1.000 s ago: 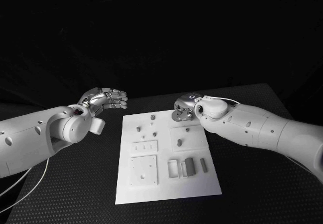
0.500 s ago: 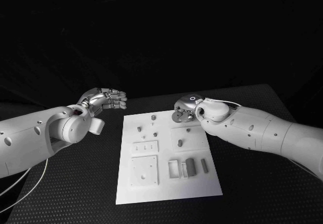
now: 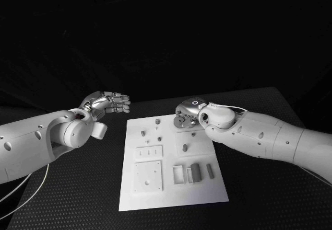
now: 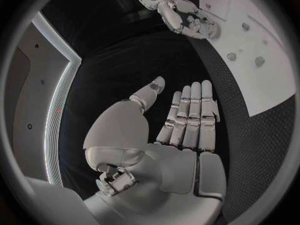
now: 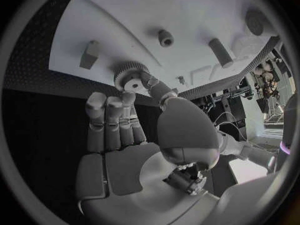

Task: Assemble the parts on the task board

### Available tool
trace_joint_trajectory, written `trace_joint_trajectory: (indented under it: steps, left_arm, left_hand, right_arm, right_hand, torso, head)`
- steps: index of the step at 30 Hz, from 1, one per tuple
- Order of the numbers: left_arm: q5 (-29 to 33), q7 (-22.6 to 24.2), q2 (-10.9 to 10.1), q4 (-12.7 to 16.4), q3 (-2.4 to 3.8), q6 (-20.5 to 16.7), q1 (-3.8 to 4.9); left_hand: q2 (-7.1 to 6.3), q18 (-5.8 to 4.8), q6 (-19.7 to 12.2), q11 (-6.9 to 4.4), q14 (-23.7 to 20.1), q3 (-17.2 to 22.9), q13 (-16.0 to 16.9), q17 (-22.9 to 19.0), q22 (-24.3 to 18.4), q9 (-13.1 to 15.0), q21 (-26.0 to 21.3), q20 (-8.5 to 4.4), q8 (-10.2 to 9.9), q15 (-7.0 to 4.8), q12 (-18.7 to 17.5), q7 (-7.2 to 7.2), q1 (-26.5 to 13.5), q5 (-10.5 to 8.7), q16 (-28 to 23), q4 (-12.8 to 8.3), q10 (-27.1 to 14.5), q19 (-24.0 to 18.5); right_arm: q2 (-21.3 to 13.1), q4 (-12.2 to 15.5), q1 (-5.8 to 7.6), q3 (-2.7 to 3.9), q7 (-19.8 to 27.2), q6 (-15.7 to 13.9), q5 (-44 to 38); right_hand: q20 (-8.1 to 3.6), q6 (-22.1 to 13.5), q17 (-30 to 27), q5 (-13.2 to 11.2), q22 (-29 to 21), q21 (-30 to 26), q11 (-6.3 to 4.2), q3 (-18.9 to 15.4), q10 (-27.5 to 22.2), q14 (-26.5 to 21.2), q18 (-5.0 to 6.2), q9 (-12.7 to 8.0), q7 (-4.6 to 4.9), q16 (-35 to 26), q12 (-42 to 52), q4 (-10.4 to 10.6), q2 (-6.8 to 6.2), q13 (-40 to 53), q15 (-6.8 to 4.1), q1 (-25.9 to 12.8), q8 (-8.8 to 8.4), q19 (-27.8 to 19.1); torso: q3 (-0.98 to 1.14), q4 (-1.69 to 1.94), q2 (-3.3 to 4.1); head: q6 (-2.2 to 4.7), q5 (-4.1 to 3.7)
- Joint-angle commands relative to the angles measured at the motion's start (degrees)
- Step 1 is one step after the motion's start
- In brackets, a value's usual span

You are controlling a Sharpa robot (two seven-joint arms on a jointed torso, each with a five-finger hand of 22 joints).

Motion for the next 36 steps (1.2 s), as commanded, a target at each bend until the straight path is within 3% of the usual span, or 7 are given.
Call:
trace_joint_trajectory:
  steps: [1, 14, 27, 30, 36]
  left_arm:
    - [-0.24, 0.49, -0.01, 0.21, 0.04, -0.26, 0.04]
    - [-0.33, 0.54, -0.15, 0.31, 0.04, -0.57, 0.04]
    - [-0.36, 0.56, 0.02, 0.41, 0.05, -0.71, 0.04]
    - [-0.36, 0.54, 0.06, 0.41, 0.05, -0.71, 0.04]
    - [-0.55, 0.52, 0.16, 0.22, 0.05, -0.82, 0.04]
  left_hand:
    - [-0.04, 0.38, 0.04, 0.15, -0.1, -0.34, -0.07, 0.08, 0.0, -0.09, -0.37, 0.27, -0.24, 0.29, -0.21, 0.37, -0.56, 0.02, -0.25, -0.09, 0.12, 0.27]
    - [-0.08, 0.38, 0.03, 0.15, -0.11, -0.34, -0.08, 0.11, 0.01, -0.1, -0.41, 0.27, -0.25, 0.3, -0.24, 0.37, -0.53, 0.02, -0.3, -0.1, 0.11, 0.27]
    - [-0.11, 0.38, 0.03, 0.16, -0.11, -0.33, -0.08, 0.14, 0.02, -0.12, -0.44, 0.27, -0.26, 0.3, -0.27, 0.37, -0.49, 0.02, -0.34, -0.1, 0.11, 0.27]
    - [-0.1, 0.38, 0.03, 0.16, -0.11, -0.32, -0.08, 0.15, 0.02, -0.12, -0.45, 0.27, -0.26, 0.3, -0.28, 0.37, -0.48, 0.02, -0.36, -0.1, 0.11, 0.27]
    - [-0.14, 0.38, 0.03, 0.16, -0.11, -0.32, -0.08, 0.17, 0.02, -0.13, -0.47, 0.27, -0.26, 0.3, -0.29, 0.37, -0.45, 0.02, -0.38, -0.11, 0.12, 0.27]
  right_arm:
    - [-0.18, 0.95, 0.13, 0.16, -1.14, -2.26, -2.66]
    - [0.4, 4.82, 0.13, 0.16, -1.82, -5.14, -6.93]
    - [3.33, 4.75, -0.1, -0.09, -1.64, -5.92, -8.46]
    - [4.2, 4.16, -0.23, -0.36, -1.56, -5.81, -8.54]
    - [5.52, 3.13, -0.62, -1.01, -1.55, -5.47, -8.67]
  right_hand:
    - [-0.38, 1.94, 0.05, -0.17, 1.11, 0.24, -0.3, -0.48, 0.24, 0.14, 5.44, -0.09, 2.26, 0.38, 0.32, -0.02, 0.2, -0.08, -0.3, 0.48, -0.1, 0.17]
    - [-0.45, 2.12, 0.01, -0.17, 1.07, 0.34, -0.38, -0.66, 0.5, 0.4, 5.44, -0.05, 2.18, 0.37, 0.41, 0.02, -0.16, -0.21, -0.38, 0.67, -0.09, 0.39]
    - [-0.53, 2.25, -0.05, -0.15, 1.01, 0.39, -0.45, -0.69, 0.74, 0.66, 5.44, -0.04, 2.12, 0.33, 0.46, 0.03, -0.21, -0.35, -0.45, 0.83, -0.1, 0.59]
    - [-0.55, 2.24, -0.07, -0.14, 1.0, 0.4, -0.46, -0.68, 0.8, 0.72, 5.44, -0.04, 2.11, 0.31, 0.46, 0.02, -0.2, -0.38, -0.47, 0.91, -0.13, 0.65]
    - [-0.59, 2.21, -0.09, -0.14, 0.98, 0.41, -0.47, -0.68, 0.88, 0.82, 5.44, -0.06, 2.1, 0.29, 0.48, 0.02, -0.15, -0.44, -0.49, 0.99, -0.19, 0.73]
  torso:
    - [0.01, 3.56, -0.03]
    - [-0.08, 3.75, -0.05]
    - [-0.08, 3.75, 0.0]
    - [-0.16, 3.86, -0.04]
    - [-0.12, 3.84, -0.05]
  head:
    - [0.13, 0.09]
    - [0.2, 0.59]
    - [0.17, 1.34]
    - [0.11, 1.45]
    - [0.02, 1.62]
